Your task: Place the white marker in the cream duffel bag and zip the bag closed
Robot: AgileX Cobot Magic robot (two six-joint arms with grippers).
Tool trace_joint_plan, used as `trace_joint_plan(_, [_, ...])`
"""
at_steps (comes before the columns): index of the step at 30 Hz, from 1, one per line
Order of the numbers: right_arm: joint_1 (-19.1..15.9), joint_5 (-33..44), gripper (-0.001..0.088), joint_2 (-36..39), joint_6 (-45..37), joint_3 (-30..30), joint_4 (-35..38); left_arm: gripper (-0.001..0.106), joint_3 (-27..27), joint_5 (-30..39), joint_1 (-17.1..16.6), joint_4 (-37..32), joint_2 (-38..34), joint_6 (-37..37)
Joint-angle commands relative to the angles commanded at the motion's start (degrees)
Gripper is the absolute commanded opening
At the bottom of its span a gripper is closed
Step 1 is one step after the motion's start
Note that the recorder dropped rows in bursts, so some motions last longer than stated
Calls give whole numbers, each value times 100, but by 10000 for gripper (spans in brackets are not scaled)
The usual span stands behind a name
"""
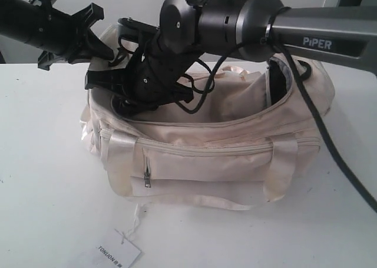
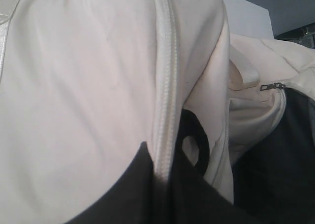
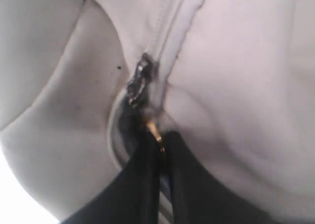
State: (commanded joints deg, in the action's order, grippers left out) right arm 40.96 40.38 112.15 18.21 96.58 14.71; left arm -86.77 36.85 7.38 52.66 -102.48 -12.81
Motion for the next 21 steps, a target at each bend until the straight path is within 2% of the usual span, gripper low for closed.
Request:
trace_joint_plan(11, [0, 175, 0, -505, -43, 0, 0, 0, 0, -25, 0, -156, 0, -175])
trace_joint_plan(21, [166, 759, 0, -502, -172, 0, 82, 0, 0, -36, 0, -124, 0, -85])
